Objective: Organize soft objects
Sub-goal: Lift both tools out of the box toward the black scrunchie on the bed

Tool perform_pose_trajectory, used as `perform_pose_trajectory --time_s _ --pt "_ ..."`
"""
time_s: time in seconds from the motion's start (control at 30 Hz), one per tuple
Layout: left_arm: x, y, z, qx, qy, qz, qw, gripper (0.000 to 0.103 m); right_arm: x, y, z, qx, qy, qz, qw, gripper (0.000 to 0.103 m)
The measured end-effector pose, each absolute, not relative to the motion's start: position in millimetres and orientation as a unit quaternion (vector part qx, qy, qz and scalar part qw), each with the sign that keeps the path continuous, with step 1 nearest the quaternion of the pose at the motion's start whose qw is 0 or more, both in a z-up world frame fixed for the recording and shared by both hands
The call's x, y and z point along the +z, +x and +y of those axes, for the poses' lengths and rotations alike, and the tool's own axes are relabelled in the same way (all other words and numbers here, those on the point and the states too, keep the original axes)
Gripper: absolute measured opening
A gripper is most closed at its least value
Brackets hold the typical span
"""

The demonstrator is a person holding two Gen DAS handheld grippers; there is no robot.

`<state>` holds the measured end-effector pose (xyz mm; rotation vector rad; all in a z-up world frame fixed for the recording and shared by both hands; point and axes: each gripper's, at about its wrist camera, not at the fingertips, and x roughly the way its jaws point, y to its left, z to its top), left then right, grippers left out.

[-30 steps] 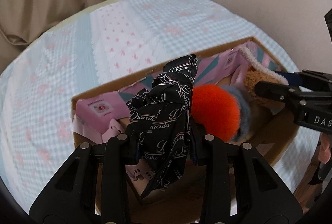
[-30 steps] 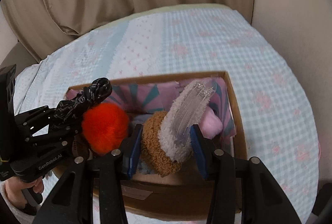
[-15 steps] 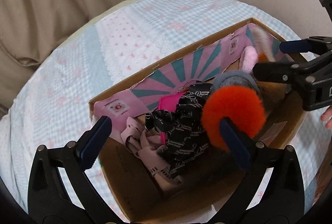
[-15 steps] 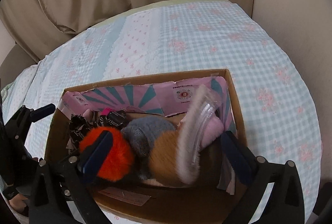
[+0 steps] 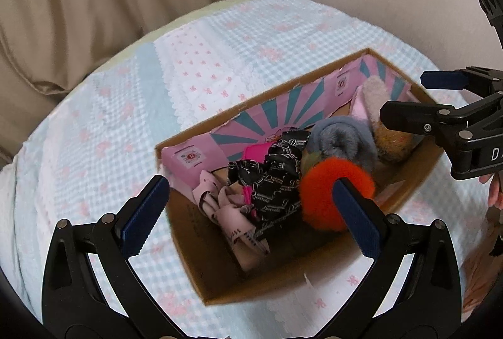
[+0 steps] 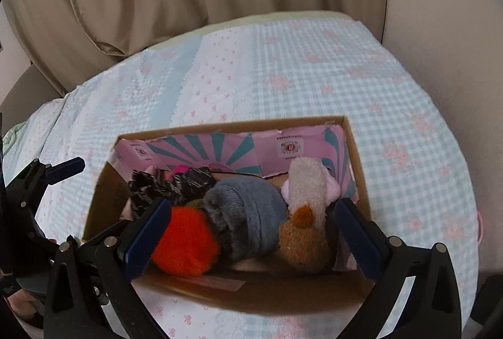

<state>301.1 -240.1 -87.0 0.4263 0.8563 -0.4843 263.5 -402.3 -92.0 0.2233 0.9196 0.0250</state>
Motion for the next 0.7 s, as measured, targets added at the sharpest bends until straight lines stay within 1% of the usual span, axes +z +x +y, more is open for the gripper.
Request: perform_pose_trajectory --time_s 0.2,0.47,0.6,0.7 --pt "-49 269 -217 -0.226 0.184 0.382 0.877 0.103 -56 227 -391 0.011 0.102 0.405 0.909 0.103" --pt "2 202 -154 -0.203 0.137 0.335 0.910 0.103 -16 163 -359 0.018 0.077 0.345 0.935 0.103" --pt "16 165 -111 -0.175 0.112 0.299 0.932 0.103 -7 130 -337 0.024 0.067 0.318 0.945 0.103" --pt "15 140 -82 -0.152 0.102 0.283 0.942 0.103 -6 108 -312 0.036 0.050 0.301 0.952 0.103"
